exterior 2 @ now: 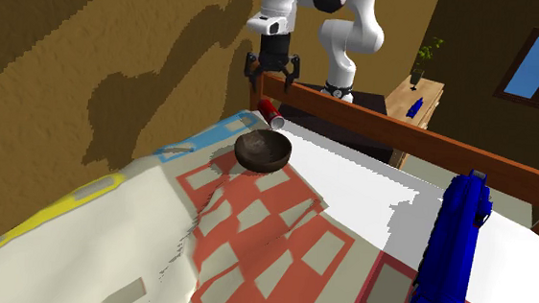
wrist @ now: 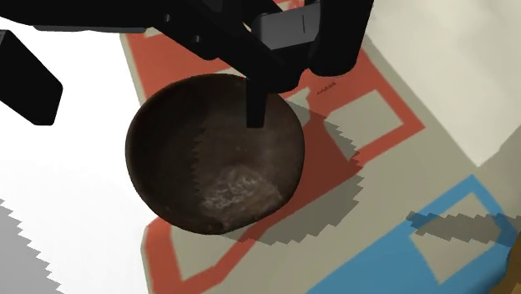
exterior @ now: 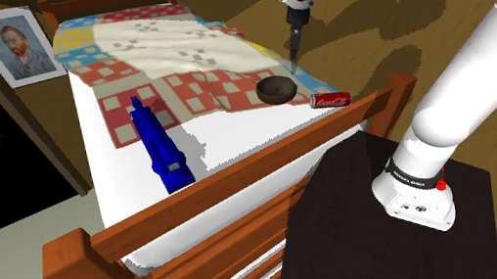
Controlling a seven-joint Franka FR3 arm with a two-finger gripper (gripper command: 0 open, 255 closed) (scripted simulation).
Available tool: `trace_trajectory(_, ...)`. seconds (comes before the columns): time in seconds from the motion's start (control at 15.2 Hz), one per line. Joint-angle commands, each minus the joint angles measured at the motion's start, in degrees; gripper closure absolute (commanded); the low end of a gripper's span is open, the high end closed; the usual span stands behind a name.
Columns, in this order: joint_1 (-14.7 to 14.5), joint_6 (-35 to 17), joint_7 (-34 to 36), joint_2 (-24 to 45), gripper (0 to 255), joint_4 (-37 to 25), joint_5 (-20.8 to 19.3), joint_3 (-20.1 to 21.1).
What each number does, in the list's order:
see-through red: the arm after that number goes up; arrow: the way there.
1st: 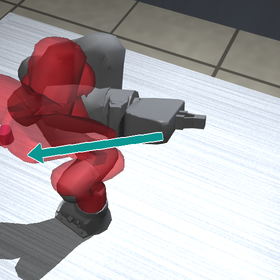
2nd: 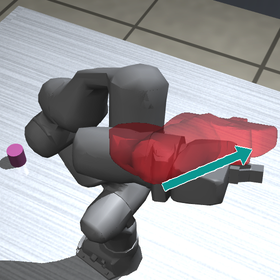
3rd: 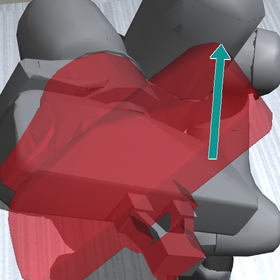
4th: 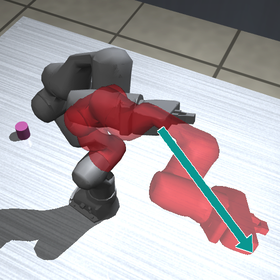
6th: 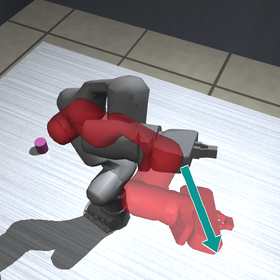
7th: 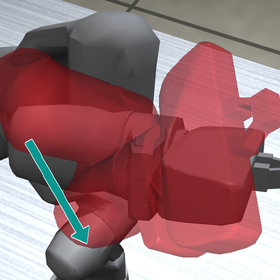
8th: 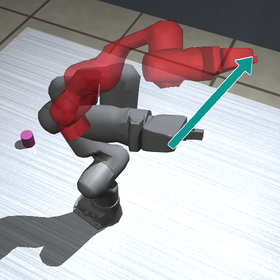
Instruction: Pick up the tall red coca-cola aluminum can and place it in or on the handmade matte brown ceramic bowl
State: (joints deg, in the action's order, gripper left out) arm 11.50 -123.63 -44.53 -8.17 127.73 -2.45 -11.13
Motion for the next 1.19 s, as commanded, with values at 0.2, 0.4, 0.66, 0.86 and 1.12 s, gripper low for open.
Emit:
trace_trajectory(0.2, 1.4, -8.52, -3.03, -6.05, 0, 13.04, -3.46, -1.08)
trace_trajectory(0.4, 2.74, -13.79, -5.2, -8.65, 0, 19.99, -5.83, -2.2)
trace_trajectory(0.66, 5.16, -21.17, -8.43, -10.89, 0, 28.3, -9.56, -4.24)
trace_trajectory(0.86, 7.59, -27.21, -11.15, -11.33, 0, 33.73, -12.89, -6.2)
trace_trajectory(1.12, 8.6, -32.12, -12.39, -8.87, 0, 35.75, -14.29, -7.39)
